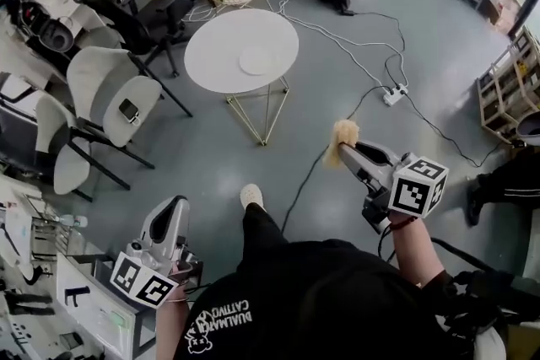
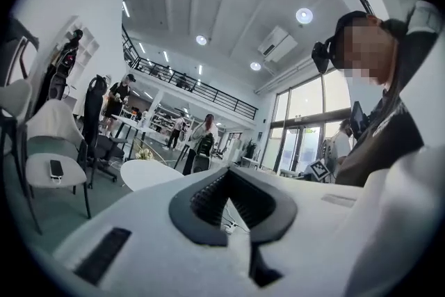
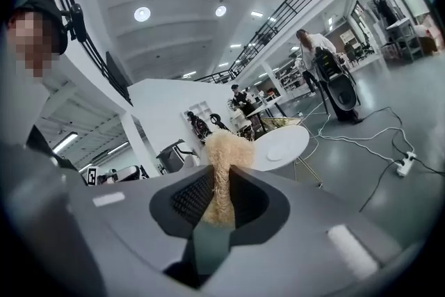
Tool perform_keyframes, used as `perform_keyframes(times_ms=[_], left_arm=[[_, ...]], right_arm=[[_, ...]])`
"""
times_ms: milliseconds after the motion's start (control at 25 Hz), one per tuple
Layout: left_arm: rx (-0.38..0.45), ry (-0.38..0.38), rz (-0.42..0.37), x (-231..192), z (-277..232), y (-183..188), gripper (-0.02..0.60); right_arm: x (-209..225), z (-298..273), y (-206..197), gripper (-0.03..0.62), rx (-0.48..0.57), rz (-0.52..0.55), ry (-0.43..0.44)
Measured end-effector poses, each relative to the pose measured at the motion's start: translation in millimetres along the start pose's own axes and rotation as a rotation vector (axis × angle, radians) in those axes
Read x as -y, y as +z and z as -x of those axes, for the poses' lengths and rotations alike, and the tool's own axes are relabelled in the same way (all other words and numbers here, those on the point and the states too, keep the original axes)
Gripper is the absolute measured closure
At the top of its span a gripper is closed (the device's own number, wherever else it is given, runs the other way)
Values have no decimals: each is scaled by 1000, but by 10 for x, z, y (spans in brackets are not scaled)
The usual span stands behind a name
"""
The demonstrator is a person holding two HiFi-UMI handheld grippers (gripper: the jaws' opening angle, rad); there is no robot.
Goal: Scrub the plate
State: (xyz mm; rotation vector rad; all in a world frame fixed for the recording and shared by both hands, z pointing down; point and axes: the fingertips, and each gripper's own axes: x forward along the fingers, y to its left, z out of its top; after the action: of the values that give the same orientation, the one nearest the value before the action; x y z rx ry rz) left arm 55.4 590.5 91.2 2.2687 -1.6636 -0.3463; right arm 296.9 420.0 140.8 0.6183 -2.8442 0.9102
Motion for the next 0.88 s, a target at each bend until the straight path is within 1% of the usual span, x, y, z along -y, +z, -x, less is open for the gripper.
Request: perform_keyframes(times_ms=[120, 200, 280, 360, 480, 560, 680, 880], left_arm=[[42, 22, -21, -267, -230, 46, 581], [18, -2, -48, -420, -467, 1, 581], [-40, -23, -53, -611, -772, -79, 581], [-78, -29, -28, -832, -1117, -87, 581], [-73, -59, 3, -1095, -1583, 96, 581], [-79, -88, -5, -1279, -1857, 197, 581], [-111, -133, -14, -1602, -2209, 273, 581], [-144, -218, -21, -2093, -2665, 446, 581]], right_arm=[[138, -239, -64, 528, -18, -10, -17], [281, -367, -73, 528, -23, -19, -39], [461, -478, -24, 528, -23, -39, -62], [646, -612, 83, 528, -23, -66, -83], [831, -894, 316, 528, -28, -87, -99], [974, -1132, 507, 528, -22, -83, -116], [1171, -1503, 766, 528, 2, -79, -135], [1377, -1977, 1026, 528, 25, -88, -176]])
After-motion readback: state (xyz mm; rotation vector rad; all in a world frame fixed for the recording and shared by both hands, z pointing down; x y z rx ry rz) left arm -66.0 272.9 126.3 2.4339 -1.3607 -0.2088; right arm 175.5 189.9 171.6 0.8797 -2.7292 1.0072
